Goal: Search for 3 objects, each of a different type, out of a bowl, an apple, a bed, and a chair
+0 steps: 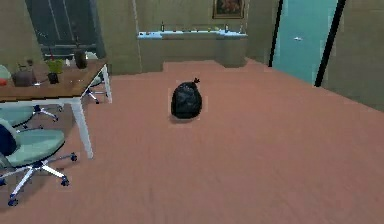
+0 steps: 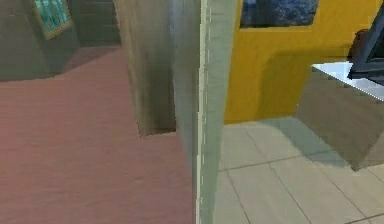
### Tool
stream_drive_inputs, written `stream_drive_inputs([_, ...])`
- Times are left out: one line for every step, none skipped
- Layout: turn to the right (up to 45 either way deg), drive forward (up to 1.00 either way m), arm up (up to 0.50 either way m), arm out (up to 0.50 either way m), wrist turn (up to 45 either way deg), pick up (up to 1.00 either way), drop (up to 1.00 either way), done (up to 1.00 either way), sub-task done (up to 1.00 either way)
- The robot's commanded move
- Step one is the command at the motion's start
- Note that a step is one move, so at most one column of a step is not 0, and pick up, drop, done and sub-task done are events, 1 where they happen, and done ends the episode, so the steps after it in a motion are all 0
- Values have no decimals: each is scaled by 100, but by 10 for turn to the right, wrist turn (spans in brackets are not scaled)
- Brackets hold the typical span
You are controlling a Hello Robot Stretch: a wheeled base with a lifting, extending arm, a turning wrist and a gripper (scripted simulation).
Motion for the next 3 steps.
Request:
stream_drive_inputs([150, 0, 0, 0, 0, 0, 0, 0, 0])
stream_drive_inputs([0, 100, 0, 0, 0, 0, 0, 0, 0])
stream_drive_inputs([0, 100, 0, 0, 0, 0, 0, 0, 0])
